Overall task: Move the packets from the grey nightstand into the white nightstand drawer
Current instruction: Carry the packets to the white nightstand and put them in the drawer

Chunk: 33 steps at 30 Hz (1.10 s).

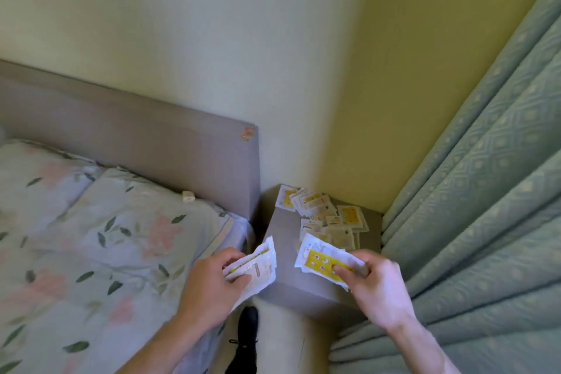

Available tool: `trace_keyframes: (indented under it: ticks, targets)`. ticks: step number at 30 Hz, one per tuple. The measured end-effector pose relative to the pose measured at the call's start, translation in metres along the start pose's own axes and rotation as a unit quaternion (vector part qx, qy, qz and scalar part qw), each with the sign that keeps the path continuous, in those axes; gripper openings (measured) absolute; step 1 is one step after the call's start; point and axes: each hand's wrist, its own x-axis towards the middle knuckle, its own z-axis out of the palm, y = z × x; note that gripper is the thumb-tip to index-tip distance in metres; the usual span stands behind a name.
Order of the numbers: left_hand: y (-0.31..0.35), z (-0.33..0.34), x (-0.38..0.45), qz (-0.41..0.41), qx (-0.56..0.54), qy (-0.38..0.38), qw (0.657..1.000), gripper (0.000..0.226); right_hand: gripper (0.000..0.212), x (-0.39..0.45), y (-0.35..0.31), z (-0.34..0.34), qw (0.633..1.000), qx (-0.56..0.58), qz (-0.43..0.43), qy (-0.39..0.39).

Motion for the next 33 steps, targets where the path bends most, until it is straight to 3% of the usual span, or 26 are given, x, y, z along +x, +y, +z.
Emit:
trace_keyframes:
  ticks: [10, 15, 27, 33]
  targets:
    - [-0.064, -0.053, -0.178, -0.071, 0.001, 0.099, 0.993, 0.016, 0.033, -0.127, -0.043, 0.040, 0.990, -0.048, -0.076, -0.112]
    - [-0.114, -0.094, -0.281, -0.110, 0.002, 0.170, 0.979, 0.016, 0.014, -0.206, -0.077, 0.081, 0.975, -0.072, -0.127, -0.164]
    - [-0.264, -0.225, -0.612, -0.162, -0.007, 0.270, 0.949, 0.018, 0.020, -0.501, -0.182, 0.228, 0.930, -0.074, -0.244, -0.265]
    - [-0.316, -0.298, -0.733, -0.190, -0.007, 0.329, 0.925, 0.020, 0.019, -0.615, -0.243, 0.286, 0.899, -0.066, -0.290, -0.320]
